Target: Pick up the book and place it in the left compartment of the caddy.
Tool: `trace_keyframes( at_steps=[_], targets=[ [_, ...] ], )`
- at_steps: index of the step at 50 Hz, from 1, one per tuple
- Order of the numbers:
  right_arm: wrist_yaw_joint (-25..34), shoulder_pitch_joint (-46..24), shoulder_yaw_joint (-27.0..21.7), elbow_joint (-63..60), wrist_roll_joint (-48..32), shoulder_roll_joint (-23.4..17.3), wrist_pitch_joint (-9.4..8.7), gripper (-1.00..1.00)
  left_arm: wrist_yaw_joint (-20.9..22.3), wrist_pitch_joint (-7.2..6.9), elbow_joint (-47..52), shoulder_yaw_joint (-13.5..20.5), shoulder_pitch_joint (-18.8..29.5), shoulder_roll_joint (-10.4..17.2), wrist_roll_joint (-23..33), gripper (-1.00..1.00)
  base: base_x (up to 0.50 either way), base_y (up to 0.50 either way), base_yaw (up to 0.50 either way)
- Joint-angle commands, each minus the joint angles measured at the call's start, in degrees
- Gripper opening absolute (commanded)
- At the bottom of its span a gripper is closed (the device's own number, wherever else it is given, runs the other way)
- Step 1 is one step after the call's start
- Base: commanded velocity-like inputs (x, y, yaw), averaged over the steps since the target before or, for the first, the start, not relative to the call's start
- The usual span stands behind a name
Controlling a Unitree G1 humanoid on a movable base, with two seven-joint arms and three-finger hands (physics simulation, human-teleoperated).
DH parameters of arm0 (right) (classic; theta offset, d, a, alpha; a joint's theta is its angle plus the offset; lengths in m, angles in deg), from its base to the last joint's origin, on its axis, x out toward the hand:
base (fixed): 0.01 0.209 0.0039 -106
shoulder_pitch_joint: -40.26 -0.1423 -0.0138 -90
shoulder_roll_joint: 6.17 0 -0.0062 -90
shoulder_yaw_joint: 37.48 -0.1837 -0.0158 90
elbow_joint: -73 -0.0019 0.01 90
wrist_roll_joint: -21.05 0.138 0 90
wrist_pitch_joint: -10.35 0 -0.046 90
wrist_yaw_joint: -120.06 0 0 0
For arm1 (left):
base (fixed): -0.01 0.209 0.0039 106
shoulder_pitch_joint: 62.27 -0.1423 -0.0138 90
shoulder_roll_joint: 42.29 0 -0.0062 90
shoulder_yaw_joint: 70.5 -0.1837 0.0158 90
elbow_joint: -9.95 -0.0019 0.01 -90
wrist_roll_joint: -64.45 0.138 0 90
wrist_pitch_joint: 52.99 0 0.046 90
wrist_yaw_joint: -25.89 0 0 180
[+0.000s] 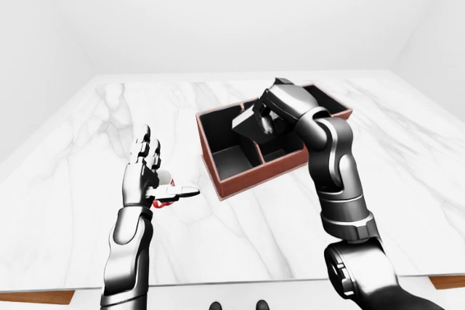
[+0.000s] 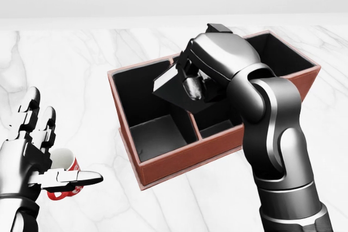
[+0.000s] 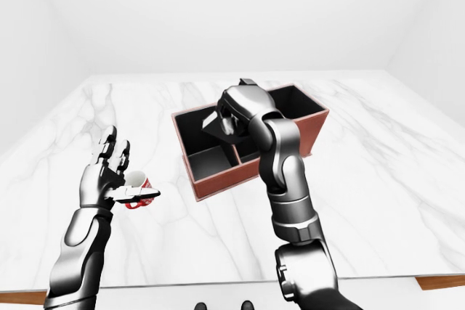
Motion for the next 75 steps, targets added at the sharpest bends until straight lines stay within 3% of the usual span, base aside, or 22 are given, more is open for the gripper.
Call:
trace_keyframes(
  at_steps=[1,21,30,56,75],
  targets=[
    [0.00,-3.48,1.14,4.67,0.19,2.86,0.00,-1.00,-0.09,0.00,-0.17,0.08,0.15,0.04,0.03,1.00,0.00,0.00,0.00],
    [0.00,-7.54,2.62,19.35,9.08,4.04,0.00,-1.00,0.02,0.00,-1.04,0.15,0.64,0.34,-0.16,1.00,0.00,0.00,0.00],
    [-5.95,-9.98,2.16,29.39,11.95,3.32,0.00,-1.00,0.04,0.00,-1.40,0.35,0.89,0.43,-0.29,1.00,0.00,0.00,0.00],
    [-5.66,-8.64,4.06,29.37,7.53,4.86,0.00,-1.00,0.09,0.00,-1.49,0.60,1.03,0.66,-0.60,1.00,0.00,0.00,0.00],
    [-7.11,-8.31,3.15,29.40,3.56,3.60,0.00,-1.00,0.08,0.00,-1.26,0.33,0.80,0.47,-0.28,1.00,0.00,0.00,0.00]
  ],
)
